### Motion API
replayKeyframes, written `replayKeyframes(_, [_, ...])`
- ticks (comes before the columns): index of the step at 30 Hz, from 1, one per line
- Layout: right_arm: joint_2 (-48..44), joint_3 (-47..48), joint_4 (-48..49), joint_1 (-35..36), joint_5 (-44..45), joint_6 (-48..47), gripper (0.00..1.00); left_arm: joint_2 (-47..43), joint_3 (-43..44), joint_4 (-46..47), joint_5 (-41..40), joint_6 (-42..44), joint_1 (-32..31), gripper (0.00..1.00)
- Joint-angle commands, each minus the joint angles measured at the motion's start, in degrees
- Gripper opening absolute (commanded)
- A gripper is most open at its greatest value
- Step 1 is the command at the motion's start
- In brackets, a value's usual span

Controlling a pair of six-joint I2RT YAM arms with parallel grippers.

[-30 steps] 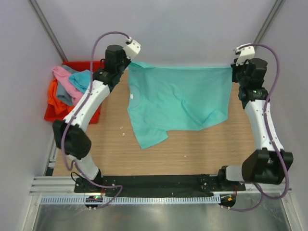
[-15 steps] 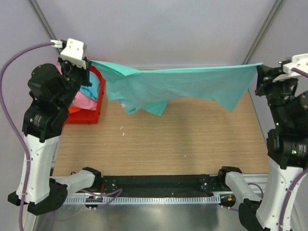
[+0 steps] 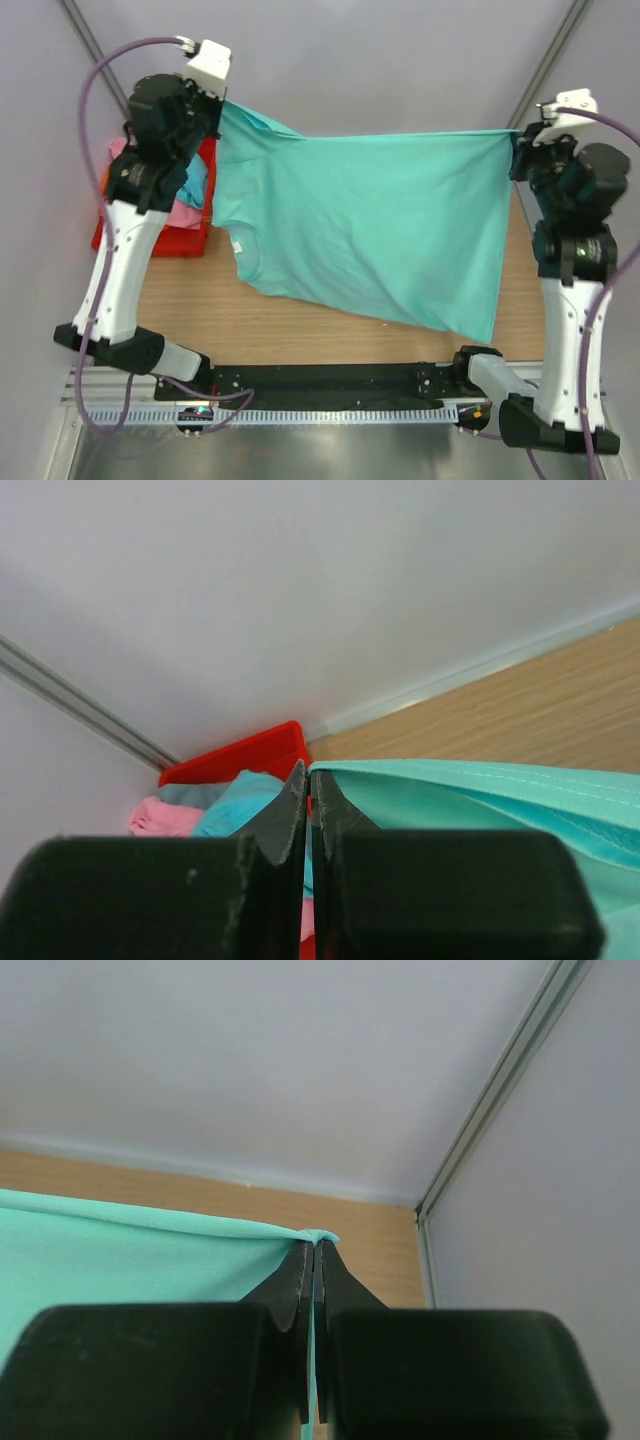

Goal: Fold and stack the t-shirts
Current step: Flatten the tshirt out

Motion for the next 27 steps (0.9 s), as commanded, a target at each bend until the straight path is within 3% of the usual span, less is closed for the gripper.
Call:
replayKeyframes(1, [8.3, -6.9, 6.4, -0.4, 3.6, -3.2, 0.01, 7.8, -5.7, 6.4, -2.6, 2.8, 2.0, 0.0])
replayKeyframes(6, [20.7, -7.6, 11.2, -1.5, 3.8, -3.0, 0.01, 20.1, -3.6, 12.9, -1.4, 0.4, 5.0, 0.0])
replayKeyframes(10, [27.8, -0.1, 14.0, -2.0, 5.1, -1.7, 0.01, 32.2, 12.3, 9.9, -2.1, 1.6, 5.2, 0.0])
replayKeyframes(13, [28.8, 4.0, 13.8, -2.0, 4.7, -1.0, 0.01, 33.6, 19.3, 7.0, -1.6, 1.1, 5.1, 0.0])
replayKeyframes(16, [25.5, 5.0, 12.2, -2.0, 4.1, -0.6, 0.01, 28.1, 16.6, 6.8, -0.9, 0.3, 4.6, 0.0])
replayKeyframes(20, [17.2, 3.4, 7.5, -2.0, 1.8, -0.1, 0.01, 12.3, 6.1, 7.0, -1.0, -0.5, 3.0, 0.0])
replayKeyframes(24, [2.5, -3.1, 2.7, -1.9, -0.3, -0.6, 0.01, -2.2, -6.4, 5.9, -0.8, -1.9, 1.7, 0.0])
replayKeyframes(27, [-6.7, -5.8, -0.8, -1.9, -0.7, -2.7, 0.01, -9.5, -7.9, 2.3, -1.4, -2.0, 1.5, 0.0])
